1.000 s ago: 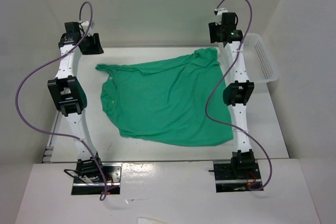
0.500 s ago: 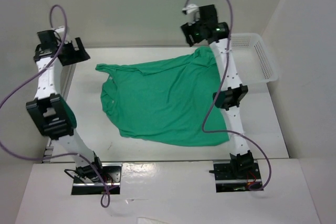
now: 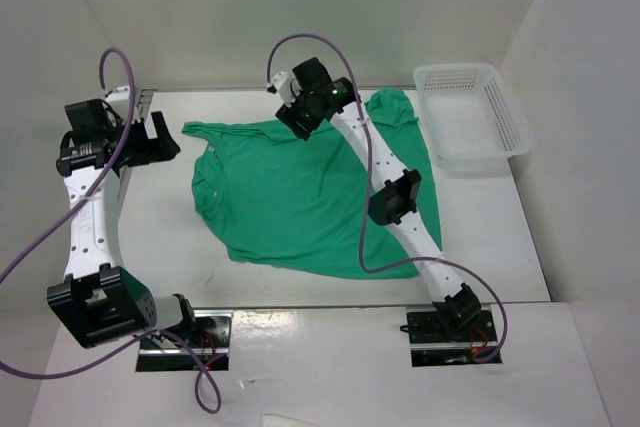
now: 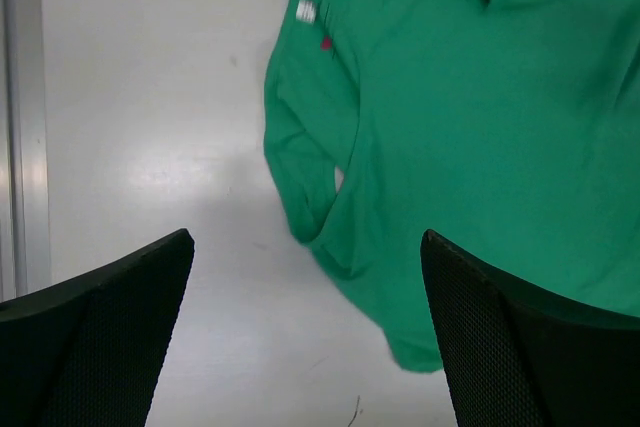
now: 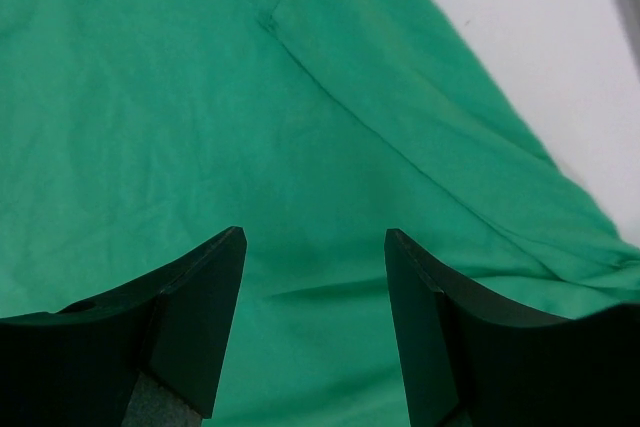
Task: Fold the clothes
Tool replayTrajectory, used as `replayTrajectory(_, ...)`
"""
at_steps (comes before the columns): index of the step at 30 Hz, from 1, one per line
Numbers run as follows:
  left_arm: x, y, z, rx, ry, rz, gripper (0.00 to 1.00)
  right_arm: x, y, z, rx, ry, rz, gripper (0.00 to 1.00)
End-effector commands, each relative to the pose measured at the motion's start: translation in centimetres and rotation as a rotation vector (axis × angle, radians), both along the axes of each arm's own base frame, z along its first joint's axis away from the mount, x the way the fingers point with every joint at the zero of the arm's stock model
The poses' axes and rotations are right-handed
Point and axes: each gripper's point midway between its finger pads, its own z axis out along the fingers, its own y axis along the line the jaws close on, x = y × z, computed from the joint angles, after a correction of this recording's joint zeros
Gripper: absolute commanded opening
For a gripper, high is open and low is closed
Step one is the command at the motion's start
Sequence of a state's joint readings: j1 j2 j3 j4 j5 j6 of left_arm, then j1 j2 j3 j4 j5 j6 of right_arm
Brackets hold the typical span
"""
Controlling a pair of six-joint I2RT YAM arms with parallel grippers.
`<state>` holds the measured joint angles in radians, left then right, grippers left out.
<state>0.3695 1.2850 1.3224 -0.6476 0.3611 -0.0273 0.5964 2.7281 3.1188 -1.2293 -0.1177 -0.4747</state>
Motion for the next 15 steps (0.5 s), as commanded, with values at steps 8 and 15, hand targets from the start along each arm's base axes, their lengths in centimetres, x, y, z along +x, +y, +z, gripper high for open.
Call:
replayTrajectory(8,-1.9,-0.1,-7.1,-0.009,0.217,-0.053,1.00,-0.6,4.6,-5.9,-0.153,-0.085,0.066,0.66)
replayTrajectory(15,-2.6,1.3,-7.2,0.034,0.196,0.006,1.00,1.6,5.6,-7.4,-0.176,-0.186,0.060,0.63)
